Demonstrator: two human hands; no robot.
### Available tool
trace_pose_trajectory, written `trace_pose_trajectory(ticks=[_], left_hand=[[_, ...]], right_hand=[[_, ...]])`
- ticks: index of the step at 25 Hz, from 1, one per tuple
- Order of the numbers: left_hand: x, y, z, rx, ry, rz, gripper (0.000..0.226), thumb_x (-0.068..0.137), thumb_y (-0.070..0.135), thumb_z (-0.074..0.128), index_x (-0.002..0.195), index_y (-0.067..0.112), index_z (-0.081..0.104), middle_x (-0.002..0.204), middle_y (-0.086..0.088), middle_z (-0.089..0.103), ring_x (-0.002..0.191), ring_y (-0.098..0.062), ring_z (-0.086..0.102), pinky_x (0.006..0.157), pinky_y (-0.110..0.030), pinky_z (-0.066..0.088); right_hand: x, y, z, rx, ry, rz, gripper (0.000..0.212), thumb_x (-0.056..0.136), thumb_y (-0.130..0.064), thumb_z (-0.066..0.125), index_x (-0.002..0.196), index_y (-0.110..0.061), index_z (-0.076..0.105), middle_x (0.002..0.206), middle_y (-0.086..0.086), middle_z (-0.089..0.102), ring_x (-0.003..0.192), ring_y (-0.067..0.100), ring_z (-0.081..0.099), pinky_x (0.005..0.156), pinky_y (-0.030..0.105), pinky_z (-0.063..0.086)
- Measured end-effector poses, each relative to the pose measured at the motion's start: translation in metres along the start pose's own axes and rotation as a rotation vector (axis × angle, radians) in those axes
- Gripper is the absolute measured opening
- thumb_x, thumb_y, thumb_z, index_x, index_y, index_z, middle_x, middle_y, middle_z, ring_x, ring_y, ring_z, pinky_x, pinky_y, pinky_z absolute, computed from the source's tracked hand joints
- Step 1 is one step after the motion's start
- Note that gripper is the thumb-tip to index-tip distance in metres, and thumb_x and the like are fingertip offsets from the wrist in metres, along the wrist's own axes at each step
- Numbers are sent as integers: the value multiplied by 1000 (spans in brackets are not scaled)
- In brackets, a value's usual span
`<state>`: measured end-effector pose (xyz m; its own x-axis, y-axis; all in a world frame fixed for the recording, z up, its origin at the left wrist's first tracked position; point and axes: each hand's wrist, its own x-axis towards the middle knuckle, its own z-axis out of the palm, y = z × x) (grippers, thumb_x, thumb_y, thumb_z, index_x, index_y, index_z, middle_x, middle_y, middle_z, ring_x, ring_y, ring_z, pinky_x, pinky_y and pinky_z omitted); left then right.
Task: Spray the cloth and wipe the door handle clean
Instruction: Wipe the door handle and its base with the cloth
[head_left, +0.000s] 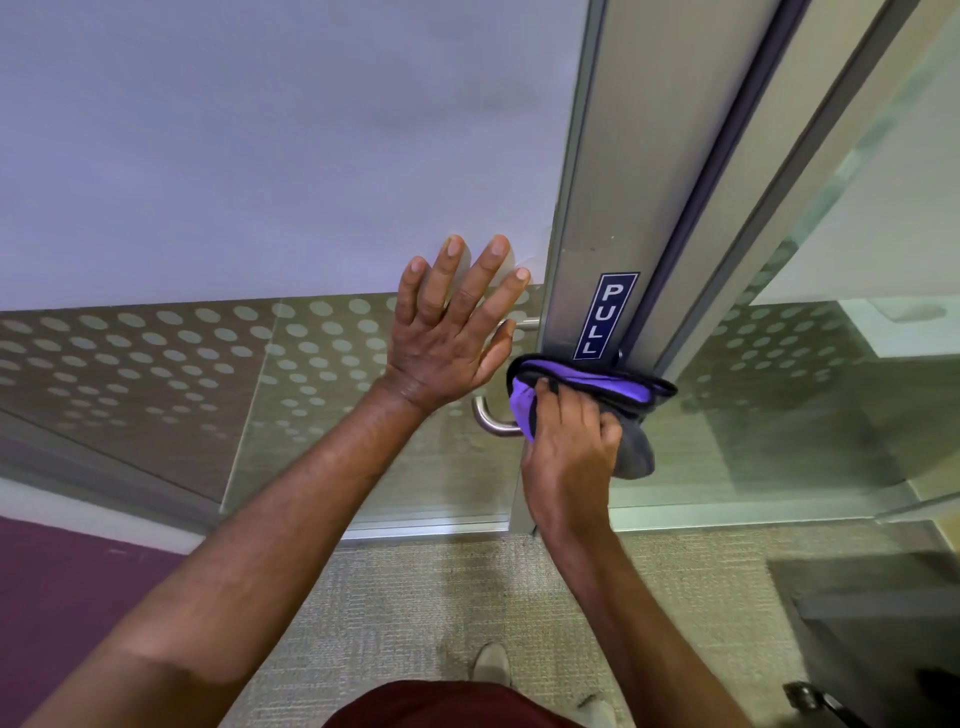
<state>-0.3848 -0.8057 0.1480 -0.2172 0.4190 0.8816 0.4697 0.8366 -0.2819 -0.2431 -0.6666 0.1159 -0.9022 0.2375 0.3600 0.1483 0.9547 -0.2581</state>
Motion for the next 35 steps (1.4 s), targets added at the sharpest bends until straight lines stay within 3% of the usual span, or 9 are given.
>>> trace_pose_trajectory(ticks=[3,6,10,12,16,21,24,28,35], left_hand=[[1,0,0,-4,8,-9,66,97,41,67,156,22,45,161,-9,39,166,-29,-5,133,-50,2],[1,0,0,-4,8,-17,65,98,41,66,156,22,45,162,-9,39,166,-28,-5,133,-50,2],[-1,0,0,10,-2,-10,65,99,41,65,157,22,45,164,-8,34,166,-29,-5,133,-50,3],[1,0,0,4,-1,-10,65,98,41,67,156,22,46,163,-8,37,166,-29,-5,133,-50,3],[-1,0,2,4,3,-12,65,98,41,67,156,22,46,164,-8,35,166,-29,-4,133,-50,3],[0,0,1,-4,9,-13,66,97,40,67,157,22,46,167,-7,29,166,-29,-4,133,-50,2],[0,1,0,-10,3,-13,66,97,40,67,157,22,45,164,-8,35,166,-28,-4,133,-49,2],[1,0,-1,-12,-2,-17,65,99,40,66,157,23,45,167,-7,30,166,-28,-5,134,-49,0],[0,0,1,-13,4,-10,65,99,41,66,158,23,44,169,-6,25,166,-29,-5,134,-49,0]], right_hand=[[6,6,7,13,26,-97,35,91,-8,61,125,-13,68,110,2,71,106,25,64,96,43,40],[13,14,2,109,-36,-161,45,85,-7,64,130,-11,68,115,3,74,109,24,67,101,43,40],[12,18,-8,207,6,23,52,84,-3,61,135,-8,62,119,10,68,108,32,61,95,46,46],[14,12,-11,149,17,70,49,86,-3,61,134,-6,62,119,14,66,107,35,59,93,47,47],[17,12,-13,3,28,-55,35,89,-4,60,124,-6,66,112,12,68,103,33,61,91,45,46],[29,10,-13,-72,-158,-163,28,93,-14,49,116,-17,65,109,3,67,109,27,58,93,41,39],[30,13,-15,91,-230,-29,40,90,-10,56,127,-22,64,122,0,67,120,25,54,100,40,36],[29,13,-17,322,-120,223,49,89,-4,63,134,-23,60,129,1,65,122,26,52,105,43,40],[29,16,-13,89,-203,-67,40,89,-7,58,127,-18,64,120,3,67,117,27,58,100,42,40]])
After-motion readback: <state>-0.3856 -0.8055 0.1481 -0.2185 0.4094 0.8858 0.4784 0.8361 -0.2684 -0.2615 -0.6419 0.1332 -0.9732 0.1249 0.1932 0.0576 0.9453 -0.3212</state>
